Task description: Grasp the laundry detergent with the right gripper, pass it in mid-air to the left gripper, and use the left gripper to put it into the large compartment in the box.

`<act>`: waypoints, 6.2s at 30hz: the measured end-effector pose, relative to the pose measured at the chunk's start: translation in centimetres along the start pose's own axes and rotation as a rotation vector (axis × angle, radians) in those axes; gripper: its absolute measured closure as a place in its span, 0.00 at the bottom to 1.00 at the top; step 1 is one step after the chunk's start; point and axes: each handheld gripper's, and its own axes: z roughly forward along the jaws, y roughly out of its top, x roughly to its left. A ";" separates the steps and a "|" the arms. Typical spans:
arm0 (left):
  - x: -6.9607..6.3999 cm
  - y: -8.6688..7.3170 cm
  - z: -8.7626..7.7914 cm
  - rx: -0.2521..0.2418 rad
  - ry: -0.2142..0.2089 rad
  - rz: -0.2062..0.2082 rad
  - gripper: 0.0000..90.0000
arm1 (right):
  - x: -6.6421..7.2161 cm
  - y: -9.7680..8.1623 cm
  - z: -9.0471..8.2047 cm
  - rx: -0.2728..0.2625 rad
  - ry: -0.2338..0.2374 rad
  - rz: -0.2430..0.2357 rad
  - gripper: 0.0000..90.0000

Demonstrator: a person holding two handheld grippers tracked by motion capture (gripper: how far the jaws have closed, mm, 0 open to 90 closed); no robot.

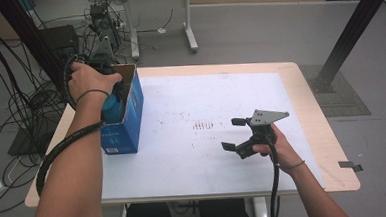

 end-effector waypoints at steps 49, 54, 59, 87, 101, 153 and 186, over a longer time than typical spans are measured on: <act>-0.4 0.0 3.0 0.049 0.005 0.014 0.41 | 0.1 -0.1 0.3 0.004 -0.001 0.007 0.03; -0.4 0.0 3.0 0.052 0.004 0.012 0.41 | 0.1 0.0 0.3 0.000 -0.001 0.004 0.03; -0.1 0.0 3.0 0.053 -0.002 0.004 0.41 | 0.1 -0.1 0.3 0.000 -0.001 0.004 0.03; -0.7 0.0 3.0 0.057 0.010 0.012 0.41 | 0.1 -0.1 0.2 -0.007 -0.003 0.003 0.03; -1.0 0.0 3.0 0.060 0.017 0.019 0.41 | 0.1 -0.2 0.2 -0.010 -0.003 0.005 0.03; -0.2 -0.3 2.3 0.044 -0.006 0.002 0.35 | 0.1 -0.1 0.6 -0.016 0.005 0.005 0.03; 0.5 -1.8 -4.2 -0.056 -0.015 0.006 0.12 | 0.2 0.0 0.5 -0.019 0.002 -0.002 0.03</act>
